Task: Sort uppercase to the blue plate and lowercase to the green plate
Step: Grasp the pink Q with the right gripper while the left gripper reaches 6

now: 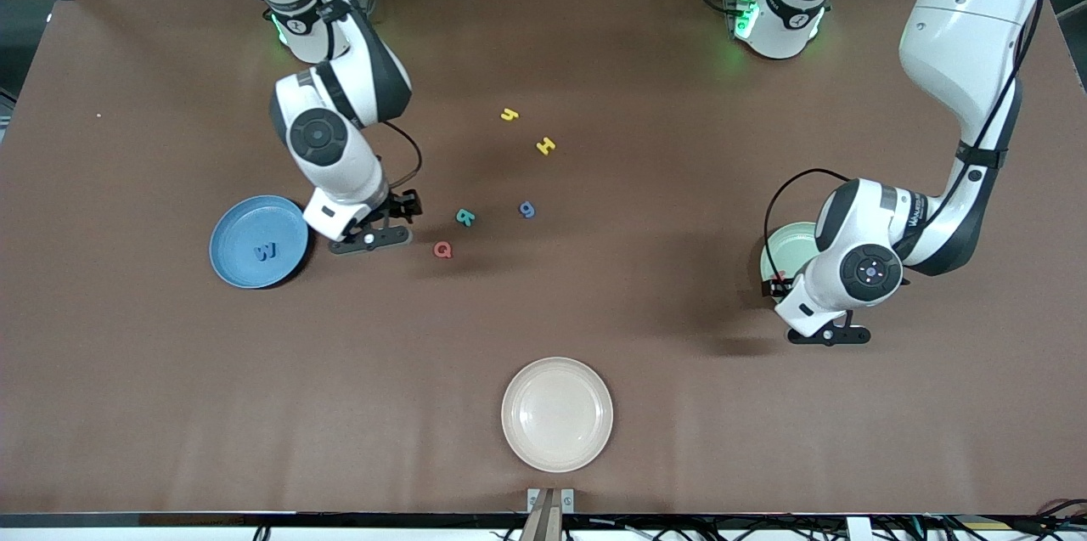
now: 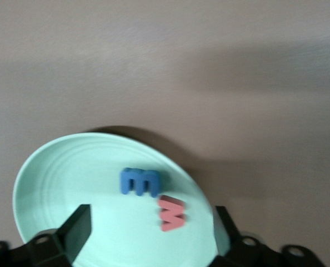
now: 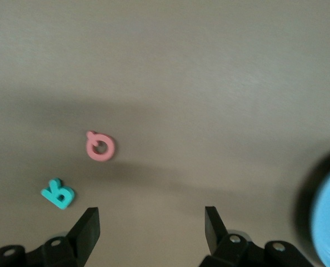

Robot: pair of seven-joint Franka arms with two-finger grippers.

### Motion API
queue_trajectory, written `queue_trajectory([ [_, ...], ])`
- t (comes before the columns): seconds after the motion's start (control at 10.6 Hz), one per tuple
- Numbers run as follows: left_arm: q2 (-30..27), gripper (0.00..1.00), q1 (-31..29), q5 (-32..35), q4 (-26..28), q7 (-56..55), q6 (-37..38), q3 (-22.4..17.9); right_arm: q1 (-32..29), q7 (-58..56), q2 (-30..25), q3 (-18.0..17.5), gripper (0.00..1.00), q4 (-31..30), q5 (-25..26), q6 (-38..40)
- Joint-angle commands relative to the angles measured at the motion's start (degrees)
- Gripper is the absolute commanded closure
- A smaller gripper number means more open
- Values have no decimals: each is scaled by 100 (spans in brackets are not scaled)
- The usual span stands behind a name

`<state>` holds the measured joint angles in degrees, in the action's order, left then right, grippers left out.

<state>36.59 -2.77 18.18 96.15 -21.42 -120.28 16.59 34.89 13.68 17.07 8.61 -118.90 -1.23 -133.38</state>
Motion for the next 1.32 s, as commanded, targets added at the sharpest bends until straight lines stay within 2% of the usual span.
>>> queue_trajectory([
  [0.0, -415, 0, 583, -786, 106, -334, 92, -51, 61, 239, 471, -17, 15, -2, -17, -756],
  [0.09, -520, 0, 785, -859, 106, -562, 145, 19, 175, 379, 612, -25, 15, 33, -17, -977],
  [0.28, -574, 0, 1049, -886, 36, -1700, 154, 317, 193, 547, 963, -60, 15, 182, -43, -1294],
  [0.47, -452, 0, 1680, -904, -61, -2880, 128, 371, 185, 933, 1263, -253, 16, 437, -44, -1313],
  [0.66, -206, 2, 2480, -904, -375, -3751, 84, 92, 185, 1101, 1334, -333, 24, 491, -44, -1313],
  [0.75, 22, 11, 2866, -965, -647, -4147, 67, -101, 185, 1101, 1352, -333, 25, 499, -44, -1313],
  [0.85, 241, 11, 3148, -1009, -911, -4560, 49, -225, 185, 1084, 1395, -333, 27, 499, -35, -1348],
  [1.13, 498, 14, 3449, -1009, -1028, -5125, -293, -349, 150, 1031, 1597, -333, 34, 517, -26, -1663],
  [1.23, 551, 16, 3546, -1009, -1037, -5239, -390, -384, 158, 1022, 1607, -333, 39, 517, -26, -1673],
])
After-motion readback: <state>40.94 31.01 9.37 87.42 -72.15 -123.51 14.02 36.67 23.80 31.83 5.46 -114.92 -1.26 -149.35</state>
